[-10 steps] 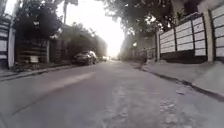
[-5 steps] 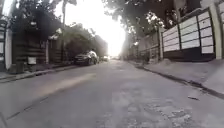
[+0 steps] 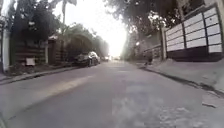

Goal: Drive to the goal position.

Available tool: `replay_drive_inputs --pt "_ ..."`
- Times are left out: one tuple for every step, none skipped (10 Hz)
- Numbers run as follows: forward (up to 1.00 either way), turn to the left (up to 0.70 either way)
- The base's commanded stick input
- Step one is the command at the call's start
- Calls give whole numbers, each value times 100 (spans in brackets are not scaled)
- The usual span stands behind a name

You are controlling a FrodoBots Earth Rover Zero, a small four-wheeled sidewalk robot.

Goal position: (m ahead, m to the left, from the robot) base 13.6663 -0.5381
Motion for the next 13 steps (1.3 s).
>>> replay_drive_inputs --pt "64 0" --pt "64 0" --pt "64 0" --pt "66 0" --pt "76 0" --pt "76 0" --pt "76 0" --pt "76 0" --pt "76 0" --pt "76 0" --pt "76 0" --pt "76 0" --pt "76 0"
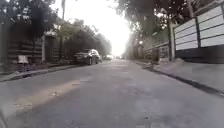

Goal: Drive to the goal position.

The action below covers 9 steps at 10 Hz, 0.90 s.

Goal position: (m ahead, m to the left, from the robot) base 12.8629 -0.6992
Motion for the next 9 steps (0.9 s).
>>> replay_drive_inputs --pt "76 0" --pt "76 0" --pt "74 0" --pt "74 0" --pt "74 0" --pt "74 0" --pt "74 0" --pt "74 0" --pt "74 0"
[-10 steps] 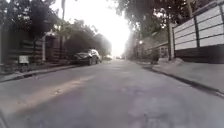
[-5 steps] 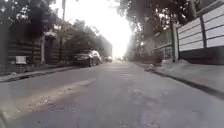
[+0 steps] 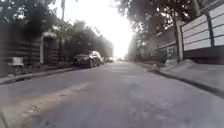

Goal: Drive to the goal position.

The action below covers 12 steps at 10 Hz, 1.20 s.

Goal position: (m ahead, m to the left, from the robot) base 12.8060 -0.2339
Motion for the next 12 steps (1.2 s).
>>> replay_drive_inputs --pt "74 0" --pt "74 0" --pt "77 0" --pt "95 0" --pt "100 0" --pt "100 0" --pt "100 -2" --pt "100 -18" --pt "100 -40" --pt "100 -40" --pt "100 -40" --pt "100 -40"
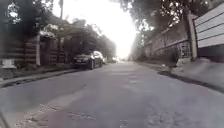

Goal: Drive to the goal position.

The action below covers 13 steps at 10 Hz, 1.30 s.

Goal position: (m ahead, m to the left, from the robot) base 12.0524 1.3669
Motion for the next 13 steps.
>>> replay_drive_inputs --pt "100 -40" --pt "100 -40" --pt "100 -40" --pt "100 -40" --pt "100 -40" --pt "100 -40" --pt "100 -37" --pt "100 -22" --pt "100 -2" --pt "100 0" --pt "100 0" --pt "100 0" --pt "100 0"
